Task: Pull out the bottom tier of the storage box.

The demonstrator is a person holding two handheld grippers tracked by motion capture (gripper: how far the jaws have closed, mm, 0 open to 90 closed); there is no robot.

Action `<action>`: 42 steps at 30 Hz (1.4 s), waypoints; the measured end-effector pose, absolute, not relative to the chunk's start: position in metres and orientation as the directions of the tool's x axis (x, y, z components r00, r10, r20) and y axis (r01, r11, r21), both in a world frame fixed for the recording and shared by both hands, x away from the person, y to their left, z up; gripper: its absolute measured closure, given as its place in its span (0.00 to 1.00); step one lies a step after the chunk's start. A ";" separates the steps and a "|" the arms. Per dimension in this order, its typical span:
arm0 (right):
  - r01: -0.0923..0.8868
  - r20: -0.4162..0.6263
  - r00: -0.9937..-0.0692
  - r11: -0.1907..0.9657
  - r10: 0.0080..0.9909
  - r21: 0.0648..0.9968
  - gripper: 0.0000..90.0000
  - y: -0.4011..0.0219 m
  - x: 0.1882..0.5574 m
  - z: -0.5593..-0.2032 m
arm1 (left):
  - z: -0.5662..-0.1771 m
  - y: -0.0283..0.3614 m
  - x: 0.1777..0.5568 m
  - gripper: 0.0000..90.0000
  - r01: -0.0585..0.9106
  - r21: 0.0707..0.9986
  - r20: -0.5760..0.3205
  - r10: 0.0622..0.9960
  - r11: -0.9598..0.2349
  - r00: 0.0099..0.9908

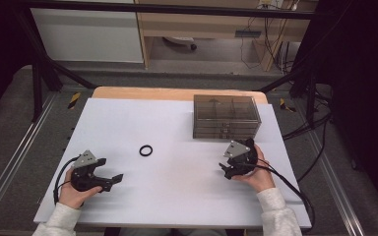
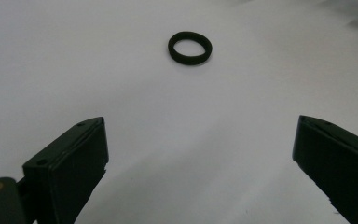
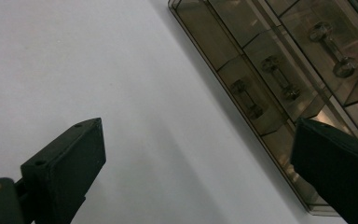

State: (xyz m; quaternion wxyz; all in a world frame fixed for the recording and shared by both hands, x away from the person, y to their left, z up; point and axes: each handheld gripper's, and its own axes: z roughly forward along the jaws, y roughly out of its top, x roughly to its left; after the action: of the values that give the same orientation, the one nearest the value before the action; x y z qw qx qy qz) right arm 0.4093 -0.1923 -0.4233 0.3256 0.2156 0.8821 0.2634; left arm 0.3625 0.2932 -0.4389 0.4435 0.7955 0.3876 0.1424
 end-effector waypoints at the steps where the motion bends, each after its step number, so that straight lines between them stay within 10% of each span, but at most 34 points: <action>1: 0.200 -0.473 -0.692 0.775 0.545 0.599 0.05 -0.192 0.411 -0.424 | -0.439 0.293 0.363 0.03 0.491 0.816 -0.117 0.744 -0.306 0.658; 42: 0.075 -0.640 -0.647 0.870 0.414 0.487 0.17 -0.174 0.435 -0.436 | -0.440 0.292 0.363 0.04 0.491 0.816 -0.115 0.746 -0.306 0.656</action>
State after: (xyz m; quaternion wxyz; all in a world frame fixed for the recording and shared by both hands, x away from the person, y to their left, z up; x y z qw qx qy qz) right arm 0.4354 -0.1739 -0.4361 0.3963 0.1385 0.8821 0.2135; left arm 0.3632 0.2925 -0.4397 0.4426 0.7951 0.3889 0.1440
